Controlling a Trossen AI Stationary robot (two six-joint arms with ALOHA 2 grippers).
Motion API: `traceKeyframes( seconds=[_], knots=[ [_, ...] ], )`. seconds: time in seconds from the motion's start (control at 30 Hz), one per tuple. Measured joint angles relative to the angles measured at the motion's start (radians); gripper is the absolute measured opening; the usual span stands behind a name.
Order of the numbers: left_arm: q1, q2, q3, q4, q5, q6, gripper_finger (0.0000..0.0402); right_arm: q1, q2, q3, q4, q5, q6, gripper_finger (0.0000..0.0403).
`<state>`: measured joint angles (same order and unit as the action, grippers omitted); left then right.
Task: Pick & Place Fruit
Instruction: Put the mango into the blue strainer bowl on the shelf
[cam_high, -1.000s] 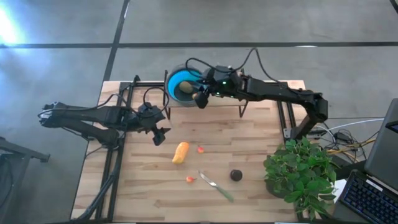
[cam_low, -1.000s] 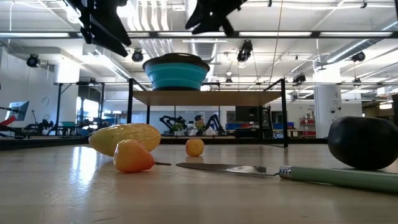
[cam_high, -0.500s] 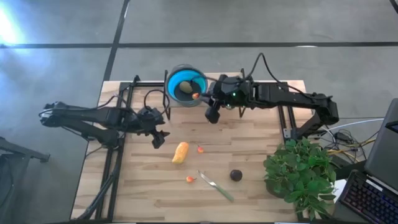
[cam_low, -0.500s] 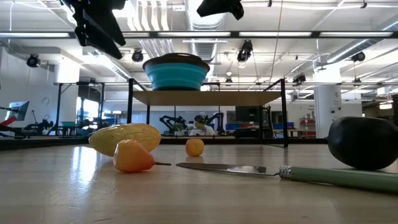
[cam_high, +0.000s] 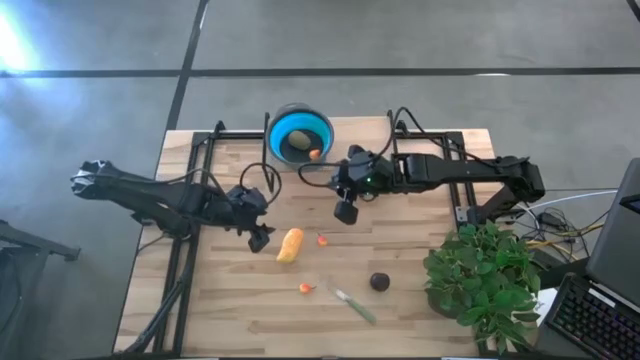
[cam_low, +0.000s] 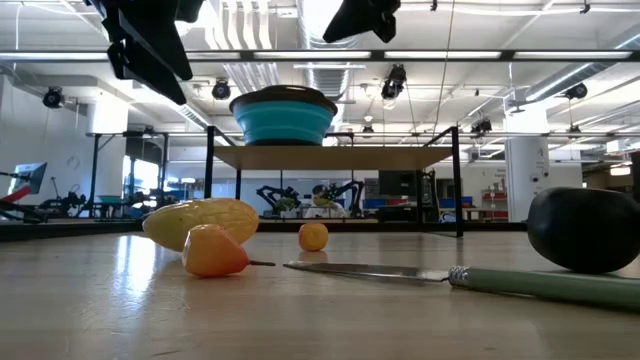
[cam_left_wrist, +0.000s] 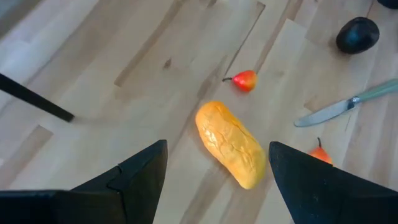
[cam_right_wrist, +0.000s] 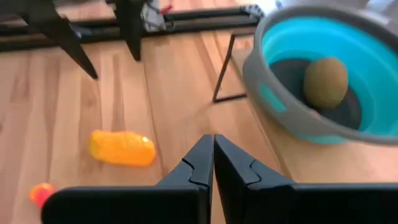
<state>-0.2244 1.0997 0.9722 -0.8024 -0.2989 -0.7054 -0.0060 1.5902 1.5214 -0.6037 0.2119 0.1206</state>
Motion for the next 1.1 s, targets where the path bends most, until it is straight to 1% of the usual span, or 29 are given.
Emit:
traceKeyframes(
  seconds=[0.2, 0.47, 0.67, 0.8, 0.97, 1.1],
  knots=[
    [-0.029, 0.038, 0.012, -0.003, 0.012, -0.093, 0.0286, 0.023, -0.005, -0.06, 0.0, -0.001, 0.002, 0.0014],
    [-0.047, 0.149, 0.115, -0.028, 0.018, -0.16, 0.0286, 0.033, -0.064, -0.159, 0.0, -0.003, 0.007, 0.0009],
    [-0.047, 0.262, 0.207, -0.128, 0.016, -0.227, 0.0286, 0.034, -0.169, -0.254, 0.011, -0.003, 0.024, 0.0009],
    [-0.047, 0.326, 0.245, -0.168, 0.015, -0.305, 0.0286, 0.034, -0.251, -0.318, 0.017, -0.003, 0.044, 0.0009],
    [-0.048, 0.378, 0.261, -0.171, 0.017, -0.435, 0.0286, 0.034, -0.35, -0.392, 0.035, -0.003, 0.063, 0.0009],
    [-0.055, 0.407, 0.261, -0.175, 0.022, -0.517, 0.0286, 0.035, -0.415, -0.456, 0.086, -0.003, 0.073, 0.0008]
  ],
)
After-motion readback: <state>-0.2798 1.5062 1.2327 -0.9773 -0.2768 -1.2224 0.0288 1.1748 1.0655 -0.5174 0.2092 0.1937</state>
